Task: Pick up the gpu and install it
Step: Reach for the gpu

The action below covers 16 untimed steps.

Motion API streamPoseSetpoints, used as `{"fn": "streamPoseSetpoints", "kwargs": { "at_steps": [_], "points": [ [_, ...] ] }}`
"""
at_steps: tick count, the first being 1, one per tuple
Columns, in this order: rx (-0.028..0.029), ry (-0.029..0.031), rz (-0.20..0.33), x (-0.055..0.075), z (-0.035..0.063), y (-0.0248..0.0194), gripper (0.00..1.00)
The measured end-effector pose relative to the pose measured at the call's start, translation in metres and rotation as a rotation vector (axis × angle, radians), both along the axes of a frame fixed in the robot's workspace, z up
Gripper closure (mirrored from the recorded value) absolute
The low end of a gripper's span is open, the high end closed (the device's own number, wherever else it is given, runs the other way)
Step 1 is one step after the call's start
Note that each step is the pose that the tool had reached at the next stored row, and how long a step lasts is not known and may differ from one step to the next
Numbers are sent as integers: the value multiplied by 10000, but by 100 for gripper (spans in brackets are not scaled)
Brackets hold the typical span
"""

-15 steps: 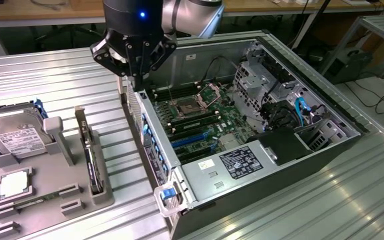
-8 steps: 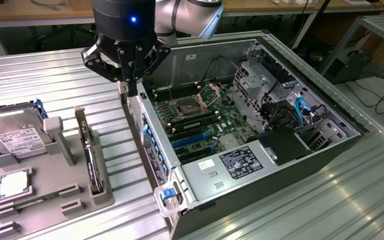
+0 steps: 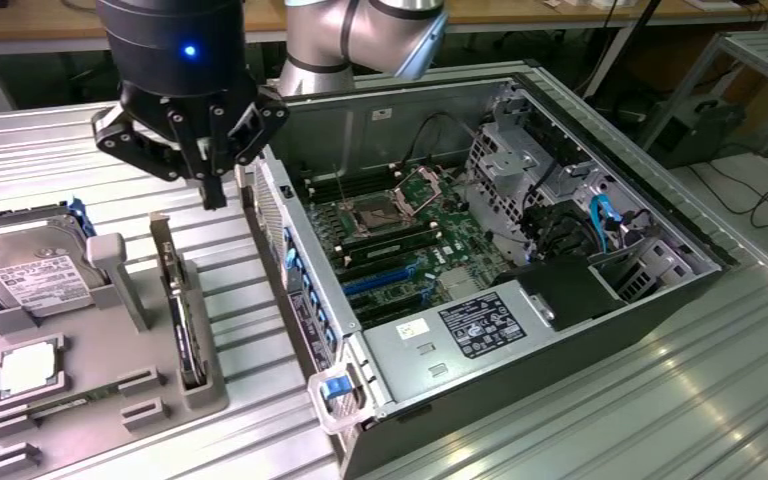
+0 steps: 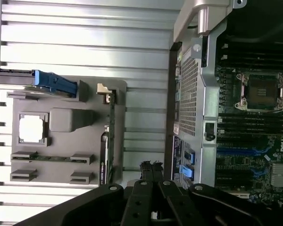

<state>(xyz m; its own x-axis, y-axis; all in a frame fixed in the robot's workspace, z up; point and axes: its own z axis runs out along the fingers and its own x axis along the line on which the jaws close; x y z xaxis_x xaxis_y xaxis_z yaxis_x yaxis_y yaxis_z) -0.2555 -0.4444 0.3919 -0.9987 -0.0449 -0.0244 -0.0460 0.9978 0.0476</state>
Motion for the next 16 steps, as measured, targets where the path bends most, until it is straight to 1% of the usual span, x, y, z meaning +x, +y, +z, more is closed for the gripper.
{"fn": "streamPoseSetpoints", "kwargs": {
  "at_steps": [6, 8, 9, 10, 16],
  "points": [
    [4, -2, 28, -377, -4, -48, 89],
    [6, -2, 38, -524, -5, -65, 89],
    [20, -2, 41, -573, -5, -70, 89],
    [30, 0, 41, -586, -4, -72, 89],
    [31, -1, 41, -586, -5, -72, 89]
  ]
}}
